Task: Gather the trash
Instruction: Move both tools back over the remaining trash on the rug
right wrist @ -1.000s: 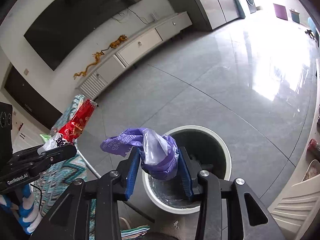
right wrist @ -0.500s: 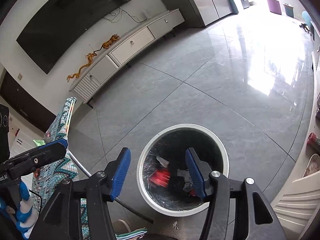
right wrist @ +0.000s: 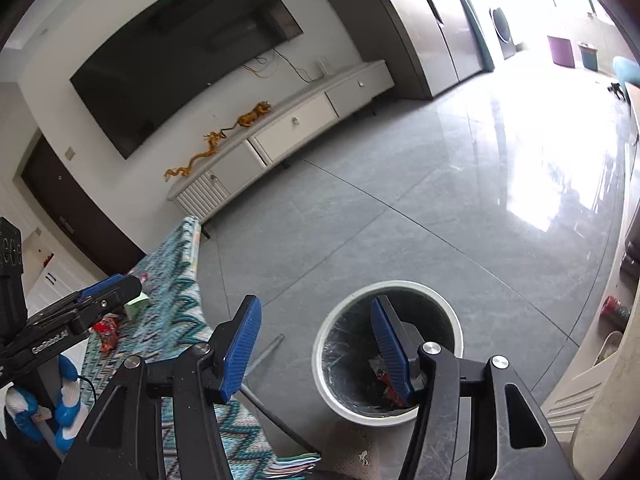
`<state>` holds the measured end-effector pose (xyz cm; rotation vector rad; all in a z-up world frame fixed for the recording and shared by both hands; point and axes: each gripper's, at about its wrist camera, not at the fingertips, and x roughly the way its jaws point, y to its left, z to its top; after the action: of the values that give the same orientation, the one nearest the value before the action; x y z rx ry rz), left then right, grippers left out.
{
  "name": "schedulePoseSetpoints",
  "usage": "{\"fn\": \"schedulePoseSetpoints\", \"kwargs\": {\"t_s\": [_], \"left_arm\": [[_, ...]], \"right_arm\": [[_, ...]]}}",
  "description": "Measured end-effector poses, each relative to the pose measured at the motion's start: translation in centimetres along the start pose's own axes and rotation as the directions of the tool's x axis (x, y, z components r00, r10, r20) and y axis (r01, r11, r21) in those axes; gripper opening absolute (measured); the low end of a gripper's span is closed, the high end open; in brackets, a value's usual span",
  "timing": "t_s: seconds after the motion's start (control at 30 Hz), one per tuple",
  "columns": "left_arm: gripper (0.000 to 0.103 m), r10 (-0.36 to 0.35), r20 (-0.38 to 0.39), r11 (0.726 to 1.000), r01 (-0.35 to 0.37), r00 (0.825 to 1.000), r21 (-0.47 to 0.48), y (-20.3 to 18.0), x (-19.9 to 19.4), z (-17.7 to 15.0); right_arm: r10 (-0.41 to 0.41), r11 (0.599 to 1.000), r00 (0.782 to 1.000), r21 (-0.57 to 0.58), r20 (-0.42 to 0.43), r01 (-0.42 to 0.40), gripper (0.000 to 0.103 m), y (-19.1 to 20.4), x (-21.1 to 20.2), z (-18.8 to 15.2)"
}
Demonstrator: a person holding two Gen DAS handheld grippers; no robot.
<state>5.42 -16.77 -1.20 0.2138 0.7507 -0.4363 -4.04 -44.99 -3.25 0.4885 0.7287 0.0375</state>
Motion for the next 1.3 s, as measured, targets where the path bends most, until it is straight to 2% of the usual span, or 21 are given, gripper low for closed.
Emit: {"fn": "schedulePoseSetpoints", "kwargs": {"t_s": [0.13,0.23,0.57,0.77,0.93,1.17,1.3], "left_arm": [[0.056,0.104,0.058,0.994,-0.102,0.993,-0.028,3.0,-3.3,-0.6],[0.06,0.152,0.088,0.988,-0.148,0.984,-0.048,4.5,-5.5,-1.1],[0.062,0.213,0.197,0.976,-0.2,0.957,-0.083,7.7,-12.3,-2.7],[0.062,0.262,0.263,0.964,-0.237,0.929,-0.123,10.3,-15.3,-4.1],[0.062,0.315,0.324,0.947,-0.271,0.892,-0.173,13.5,-17.5,-5.1],[0.062,0.391,0.322,0.909,-0.306,0.862,-0.284,20.9,-20.2,-5.4],[0.062,0.422,0.302,0.889,-0.325,0.855,-0.324,24.4,-20.3,-6.1]], "right_arm": [[0.03,0.998,0.999,-0.052,0.029,-0.028,0.056,2.9,-1.8,0.1],[0.049,0.995,0.998,-0.089,0.046,-0.045,0.058,4.9,-2.8,0.2],[0.091,0.975,0.992,-0.211,0.088,-0.071,0.059,11.4,-5.6,-0.3],[0.111,0.954,0.99,-0.289,0.088,-0.082,0.059,15.2,-6.1,-0.7],[0.128,0.937,0.987,-0.337,0.098,-0.089,0.059,18.1,-6.7,-0.8],[0.154,0.913,0.982,-0.396,0.105,-0.101,0.059,22.0,-6.1,-0.3],[0.17,0.898,0.982,-0.424,0.083,-0.12,0.059,24.1,-4.5,0.0]]}}
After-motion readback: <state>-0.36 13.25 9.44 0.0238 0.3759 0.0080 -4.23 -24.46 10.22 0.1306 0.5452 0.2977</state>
